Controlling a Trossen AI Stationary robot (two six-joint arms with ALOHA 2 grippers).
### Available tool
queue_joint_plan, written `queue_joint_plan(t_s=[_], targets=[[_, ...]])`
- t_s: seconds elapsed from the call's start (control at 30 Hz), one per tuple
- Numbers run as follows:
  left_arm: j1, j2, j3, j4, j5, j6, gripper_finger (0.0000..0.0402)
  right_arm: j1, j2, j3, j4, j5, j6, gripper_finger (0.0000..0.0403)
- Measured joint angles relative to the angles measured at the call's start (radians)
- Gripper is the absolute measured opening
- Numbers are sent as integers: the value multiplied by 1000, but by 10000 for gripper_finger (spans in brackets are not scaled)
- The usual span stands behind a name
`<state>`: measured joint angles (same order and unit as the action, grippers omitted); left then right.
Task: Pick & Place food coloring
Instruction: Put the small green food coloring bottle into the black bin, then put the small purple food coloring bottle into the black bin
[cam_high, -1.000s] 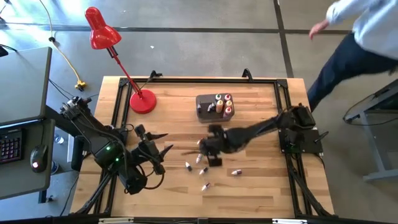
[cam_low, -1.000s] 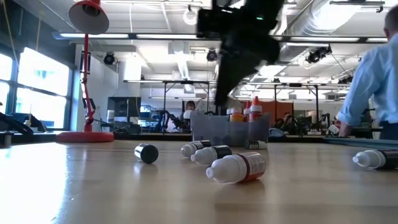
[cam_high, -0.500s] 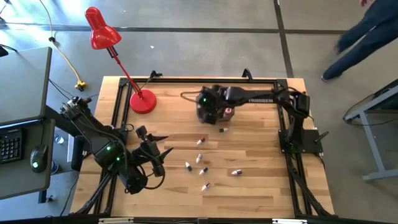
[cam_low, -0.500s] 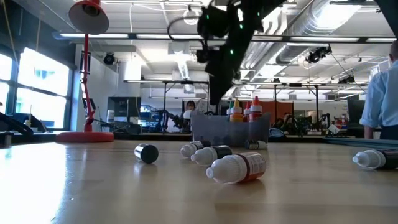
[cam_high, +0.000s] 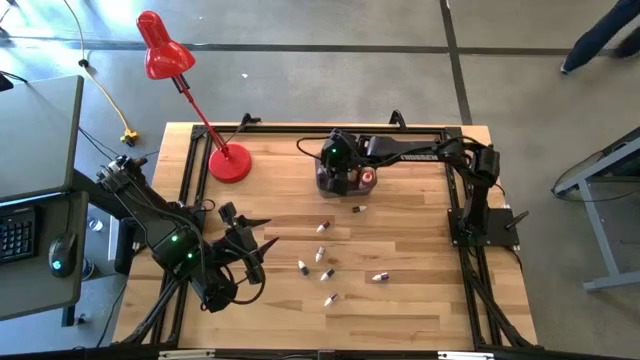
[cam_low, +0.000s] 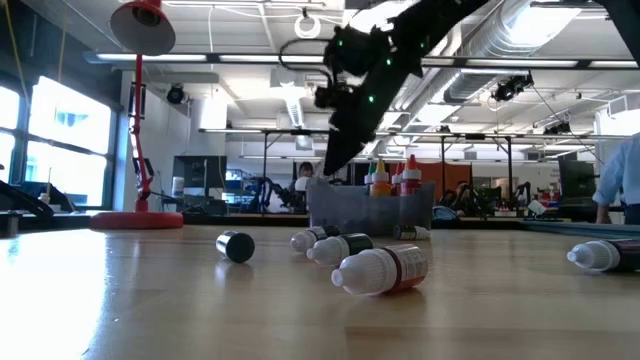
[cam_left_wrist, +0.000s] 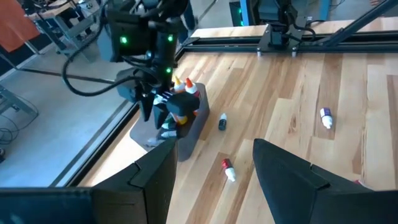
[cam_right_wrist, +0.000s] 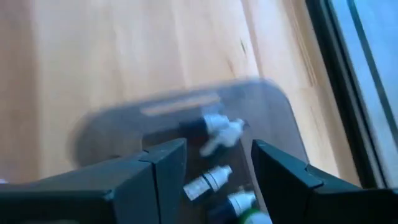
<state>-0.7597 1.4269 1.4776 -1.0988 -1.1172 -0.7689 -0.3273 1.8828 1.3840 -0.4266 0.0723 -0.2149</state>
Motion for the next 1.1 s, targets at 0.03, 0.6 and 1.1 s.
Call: queue_joint_plan(t_s=[0.03,0.6,1.1], targets=[[0,0,0,0,0,0,204,13,-6,16,-19,-1,-14,178],[0,130,0,-105,230,-232,204,500,-141,93,-667,48,204,181],[59,306,-2,-129,316,-63,204,773,-141,-201,-490,-60,386,181]])
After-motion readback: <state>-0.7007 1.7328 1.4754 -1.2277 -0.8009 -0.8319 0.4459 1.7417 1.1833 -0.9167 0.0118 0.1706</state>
